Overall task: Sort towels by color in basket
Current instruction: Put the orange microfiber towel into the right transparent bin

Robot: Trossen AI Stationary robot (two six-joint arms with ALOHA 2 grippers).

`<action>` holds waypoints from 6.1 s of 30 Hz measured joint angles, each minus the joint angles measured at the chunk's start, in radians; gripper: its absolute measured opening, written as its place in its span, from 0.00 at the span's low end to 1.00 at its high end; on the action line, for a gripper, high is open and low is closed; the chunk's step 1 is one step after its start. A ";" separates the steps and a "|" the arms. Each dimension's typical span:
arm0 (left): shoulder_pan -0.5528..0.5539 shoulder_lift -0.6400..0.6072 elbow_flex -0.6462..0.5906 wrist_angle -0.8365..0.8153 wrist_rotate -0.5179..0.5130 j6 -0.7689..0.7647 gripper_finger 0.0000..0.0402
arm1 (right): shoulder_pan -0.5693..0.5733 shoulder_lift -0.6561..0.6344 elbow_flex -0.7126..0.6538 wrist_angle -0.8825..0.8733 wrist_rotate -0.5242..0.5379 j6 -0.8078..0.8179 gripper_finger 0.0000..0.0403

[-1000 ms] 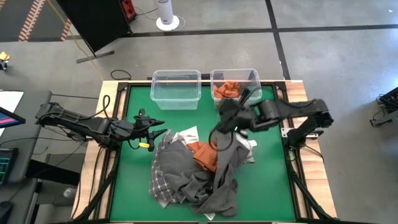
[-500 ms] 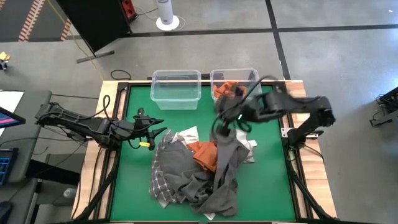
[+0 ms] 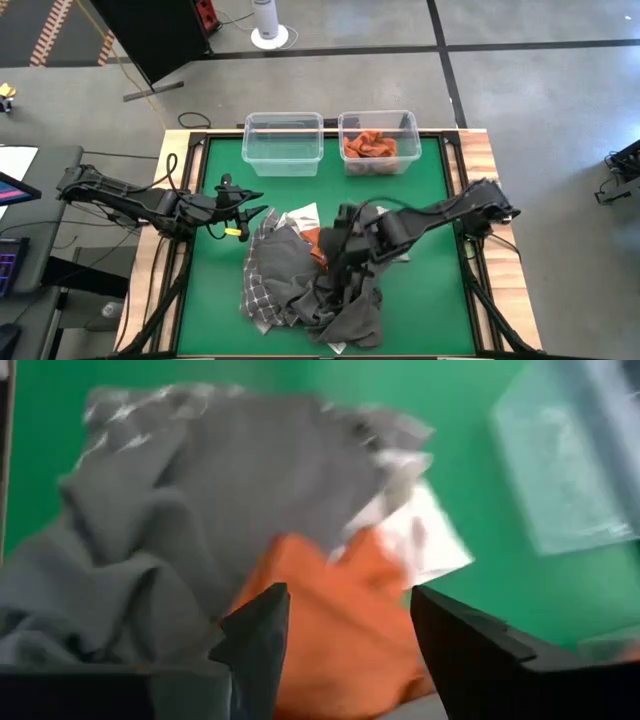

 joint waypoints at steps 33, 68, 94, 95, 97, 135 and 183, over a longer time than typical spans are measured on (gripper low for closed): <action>0.000 0.000 0.000 -0.029 0.021 -0.030 0.40 | 0.020 0.176 -0.002 -0.167 0.056 0.167 0.18; 0.000 0.000 0.000 -0.027 0.021 -0.026 0.40 | -0.236 -0.305 0.141 -0.388 0.563 -0.246 0.03; 0.000 0.000 0.000 -0.022 0.020 -0.014 0.40 | -0.540 -0.269 0.397 -0.131 0.604 -0.796 0.03; 0.000 0.000 0.000 -0.022 0.020 -0.014 0.40 | -0.561 -0.266 0.397 -0.145 0.596 -0.794 0.03; 0.000 0.000 0.000 -0.021 0.020 -0.014 0.40 | -0.599 -0.249 0.397 -0.147 0.590 -0.797 0.03; 0.000 0.000 0.000 -0.052 0.019 -0.016 0.40 | -0.870 -0.236 0.165 0.004 0.246 -0.744 0.04; 0.000 0.000 0.000 -0.066 0.001 -0.039 0.40 | -1.084 -0.227 -0.329 -0.046 -0.467 -0.446 0.04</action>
